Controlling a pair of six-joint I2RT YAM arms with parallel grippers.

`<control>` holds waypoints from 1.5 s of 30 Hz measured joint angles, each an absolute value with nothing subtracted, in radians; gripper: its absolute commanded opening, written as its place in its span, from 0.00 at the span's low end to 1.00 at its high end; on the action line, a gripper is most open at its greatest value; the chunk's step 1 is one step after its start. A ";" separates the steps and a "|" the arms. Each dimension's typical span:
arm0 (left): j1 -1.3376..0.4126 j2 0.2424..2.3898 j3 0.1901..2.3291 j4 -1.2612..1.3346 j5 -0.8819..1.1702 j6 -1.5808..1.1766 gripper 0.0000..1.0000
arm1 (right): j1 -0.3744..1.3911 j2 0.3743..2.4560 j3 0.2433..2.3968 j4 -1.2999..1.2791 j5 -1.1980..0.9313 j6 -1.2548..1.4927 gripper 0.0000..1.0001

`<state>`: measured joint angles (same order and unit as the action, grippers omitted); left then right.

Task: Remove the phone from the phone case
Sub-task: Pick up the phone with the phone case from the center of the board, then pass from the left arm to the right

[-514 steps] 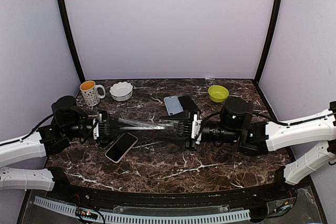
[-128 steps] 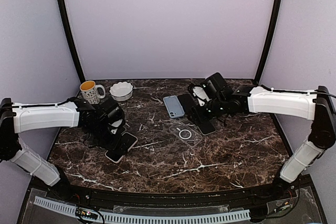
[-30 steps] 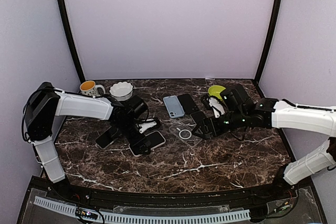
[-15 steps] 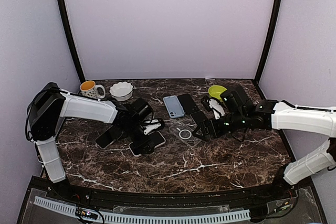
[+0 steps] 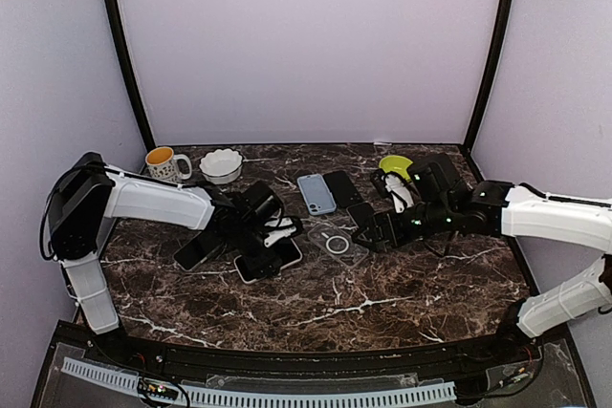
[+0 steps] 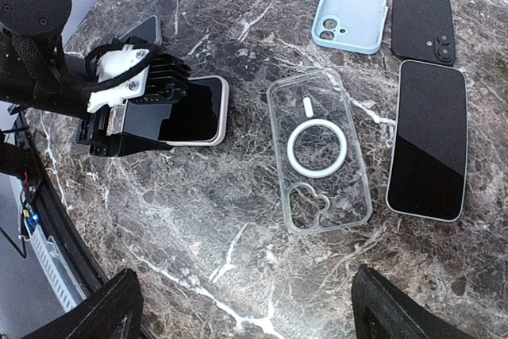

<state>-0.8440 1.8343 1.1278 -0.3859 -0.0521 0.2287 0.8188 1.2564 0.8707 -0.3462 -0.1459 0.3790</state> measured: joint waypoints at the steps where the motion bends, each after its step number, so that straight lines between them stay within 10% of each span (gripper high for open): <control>1: -0.844 1.826 1.125 -0.389 -0.059 0.229 0.45 | 0.819 1.256 0.871 -0.340 -0.151 0.389 0.92; 27: -0.881 1.409 1.018 -0.168 -0.030 0.404 0.34 | 0.870 1.423 0.958 0.024 -0.389 0.693 0.81; 45: -0.904 1.380 0.995 -0.128 -0.091 0.442 0.34 | 0.884 1.622 1.114 0.125 -0.439 0.831 0.33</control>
<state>-0.9035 1.3804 0.9955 -0.1280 -0.0906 0.4423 0.8845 1.6222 1.1145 0.1246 -0.4393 0.8310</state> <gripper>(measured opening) 0.785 0.341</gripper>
